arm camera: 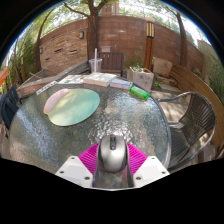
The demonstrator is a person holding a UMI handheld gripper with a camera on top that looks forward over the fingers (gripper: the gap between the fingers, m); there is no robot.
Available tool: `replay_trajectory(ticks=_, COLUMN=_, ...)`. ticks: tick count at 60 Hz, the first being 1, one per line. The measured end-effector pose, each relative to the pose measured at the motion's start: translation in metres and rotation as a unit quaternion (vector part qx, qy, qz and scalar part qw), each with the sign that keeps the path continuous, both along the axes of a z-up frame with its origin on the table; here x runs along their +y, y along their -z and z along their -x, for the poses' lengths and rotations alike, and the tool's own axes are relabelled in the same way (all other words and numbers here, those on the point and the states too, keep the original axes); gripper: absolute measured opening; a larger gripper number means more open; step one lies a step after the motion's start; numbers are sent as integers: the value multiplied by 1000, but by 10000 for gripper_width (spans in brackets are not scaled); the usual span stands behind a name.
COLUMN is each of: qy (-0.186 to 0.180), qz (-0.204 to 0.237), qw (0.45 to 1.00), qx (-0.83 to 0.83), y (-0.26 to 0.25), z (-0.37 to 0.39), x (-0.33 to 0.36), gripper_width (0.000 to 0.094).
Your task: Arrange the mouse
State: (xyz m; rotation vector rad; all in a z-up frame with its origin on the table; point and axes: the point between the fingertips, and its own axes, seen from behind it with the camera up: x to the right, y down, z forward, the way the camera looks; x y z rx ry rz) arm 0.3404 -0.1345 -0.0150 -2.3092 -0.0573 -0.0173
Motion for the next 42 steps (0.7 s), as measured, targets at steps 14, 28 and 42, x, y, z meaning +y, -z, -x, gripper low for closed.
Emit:
replay_trajectory(ticks=14, qy=52, qz=-18, qw=998, qx=-9, y=-35, z=-17, x=16, gripper_width=348)
replay_trajectory(ticks=28, qy=87, qz=-153, qw=984, qx=-2, y=-186, z=3, x=121, gripper_width=345)
replay_trajectory(ticks=42, qy=26, qz=-93, qw=995, qx=33, y=-94, z=129, x=196, gripper_width=345)
